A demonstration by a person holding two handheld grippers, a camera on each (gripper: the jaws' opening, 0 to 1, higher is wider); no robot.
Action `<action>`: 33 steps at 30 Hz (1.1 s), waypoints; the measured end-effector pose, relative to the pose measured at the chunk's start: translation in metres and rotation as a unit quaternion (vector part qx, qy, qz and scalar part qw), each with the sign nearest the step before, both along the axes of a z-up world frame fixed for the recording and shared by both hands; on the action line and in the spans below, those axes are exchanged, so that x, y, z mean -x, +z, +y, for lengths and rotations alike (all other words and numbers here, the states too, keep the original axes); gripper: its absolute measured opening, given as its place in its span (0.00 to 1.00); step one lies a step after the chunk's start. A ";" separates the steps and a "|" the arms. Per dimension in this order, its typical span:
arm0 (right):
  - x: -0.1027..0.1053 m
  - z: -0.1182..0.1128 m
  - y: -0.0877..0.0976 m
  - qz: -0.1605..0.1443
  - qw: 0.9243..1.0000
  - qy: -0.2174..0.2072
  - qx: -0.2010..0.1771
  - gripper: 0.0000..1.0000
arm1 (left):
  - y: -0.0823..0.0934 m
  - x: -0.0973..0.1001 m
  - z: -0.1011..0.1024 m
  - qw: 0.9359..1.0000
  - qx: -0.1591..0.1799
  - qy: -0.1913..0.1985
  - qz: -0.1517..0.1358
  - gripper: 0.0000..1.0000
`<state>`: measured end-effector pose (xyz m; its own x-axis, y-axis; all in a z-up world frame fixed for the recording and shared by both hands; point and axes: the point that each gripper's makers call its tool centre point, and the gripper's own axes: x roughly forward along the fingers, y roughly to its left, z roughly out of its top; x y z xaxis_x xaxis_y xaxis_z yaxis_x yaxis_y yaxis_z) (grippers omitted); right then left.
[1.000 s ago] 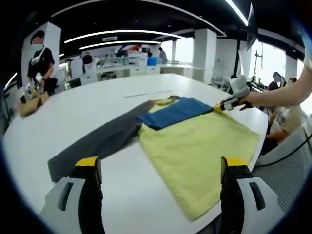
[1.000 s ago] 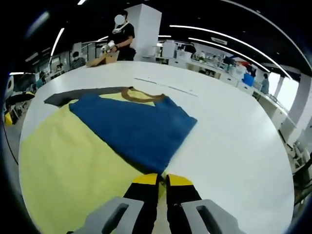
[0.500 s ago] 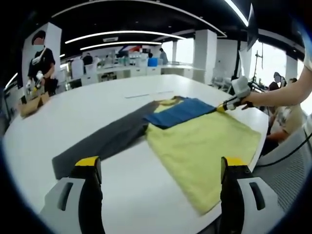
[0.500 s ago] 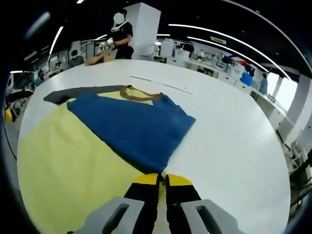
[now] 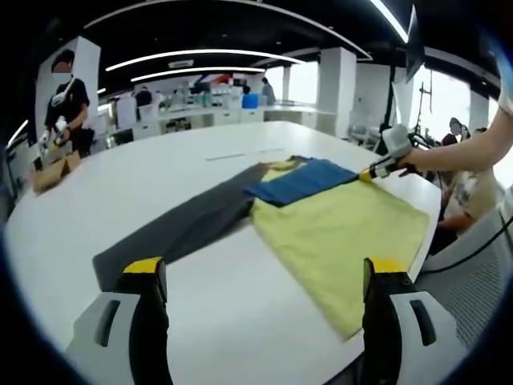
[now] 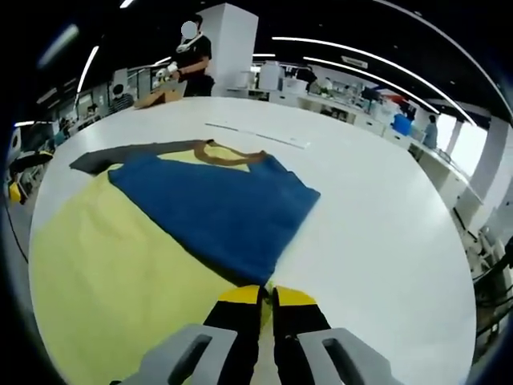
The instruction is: Fold the garment on the visible template until the final outline fits inside the template.
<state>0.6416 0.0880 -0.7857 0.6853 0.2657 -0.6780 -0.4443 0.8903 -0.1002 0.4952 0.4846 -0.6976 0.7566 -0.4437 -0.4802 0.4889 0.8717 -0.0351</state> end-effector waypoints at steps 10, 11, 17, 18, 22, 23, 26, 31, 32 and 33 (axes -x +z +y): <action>0.003 0.008 0.001 0.013 0.995 -0.035 -0.088 0.07 | 0.001 -0.001 0.000 1.000 -0.001 0.000 -0.002 0.99; 0.002 0.008 0.004 0.008 0.994 -0.036 -0.100 0.13 | 0.002 -0.001 0.000 1.000 -0.001 0.000 -0.002 0.99; 0.003 0.018 0.023 -0.019 0.991 -0.013 -0.133 0.44 | 0.002 -0.002 0.000 1.000 0.000 0.001 -0.002 0.99; 0.004 0.020 0.026 -0.022 0.990 -0.009 -0.136 0.48 | 0.002 -0.002 0.001 1.000 0.001 0.001 -0.002 0.99; 0.006 0.032 0.044 -0.042 0.986 0.021 -0.161 0.68 | 0.004 -0.003 0.002 1.000 0.009 0.006 -0.004 0.99; 0.011 0.037 0.051 -0.045 0.984 0.028 -0.168 0.72 | 0.004 -0.003 0.002 1.000 0.010 0.007 -0.005 0.99; 0.025 0.049 0.064 -0.047 0.981 0.055 -0.181 0.83 | 0.004 -0.004 0.004 1.000 0.011 0.010 -0.005 0.99; 0.053 0.065 0.081 -0.049 0.976 0.096 -0.189 0.96 | 0.006 -0.008 0.015 0.999 0.023 0.026 -0.006 0.99; 0.057 0.067 0.083 -0.048 0.975 0.102 -0.189 0.97 | 0.006 -0.009 0.017 0.999 0.023 0.027 -0.006 0.99; 0.063 0.069 0.087 -0.049 0.975 0.110 -0.189 0.98 | 0.005 -0.010 0.020 0.999 0.023 0.030 -0.006 0.99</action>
